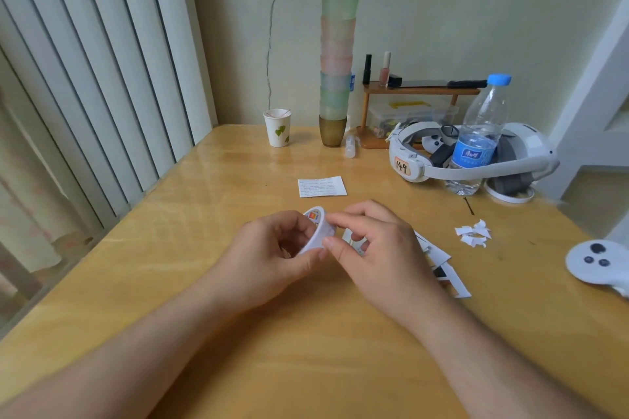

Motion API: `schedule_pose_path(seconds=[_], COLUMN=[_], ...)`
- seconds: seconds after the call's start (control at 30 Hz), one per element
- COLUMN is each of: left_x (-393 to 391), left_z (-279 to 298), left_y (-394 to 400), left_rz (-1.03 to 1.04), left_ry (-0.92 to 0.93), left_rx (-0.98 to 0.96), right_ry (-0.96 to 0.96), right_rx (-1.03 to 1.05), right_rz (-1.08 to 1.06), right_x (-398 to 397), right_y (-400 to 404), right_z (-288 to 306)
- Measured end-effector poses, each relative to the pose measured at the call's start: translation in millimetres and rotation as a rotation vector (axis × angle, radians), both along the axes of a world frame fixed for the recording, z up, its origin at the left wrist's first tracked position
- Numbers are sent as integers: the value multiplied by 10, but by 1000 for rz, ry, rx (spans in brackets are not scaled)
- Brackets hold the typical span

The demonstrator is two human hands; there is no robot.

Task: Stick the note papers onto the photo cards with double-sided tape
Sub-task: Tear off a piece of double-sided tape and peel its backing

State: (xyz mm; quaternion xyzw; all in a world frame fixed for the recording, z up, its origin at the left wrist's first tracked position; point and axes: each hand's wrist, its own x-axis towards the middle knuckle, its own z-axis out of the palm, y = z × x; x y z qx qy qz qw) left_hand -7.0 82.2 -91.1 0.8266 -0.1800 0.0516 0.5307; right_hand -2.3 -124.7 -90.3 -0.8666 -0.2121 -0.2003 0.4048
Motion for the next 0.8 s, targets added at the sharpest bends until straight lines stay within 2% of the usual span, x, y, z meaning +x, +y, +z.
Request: schedule_pose_path(seconds=[0.37, 0.53, 0.73, 0.8], left_x=[-29, -58, -73, -75], left_z=[24, 54, 88, 92], left_y=[-3, -12, -31, -36], left_rz=[26, 77, 105, 117], left_ry=[-34, -97, -181, -197], left_rx=[73, 12, 47, 46], right_ry=[21, -69, -203, -191], right_rx=[98, 89, 57, 51], right_rz=[30, 47, 29, 9], right_x=[26, 4, -34, -51], right_y=[15, 17, 58, 63], right_z=[-18, -14, 23, 35])
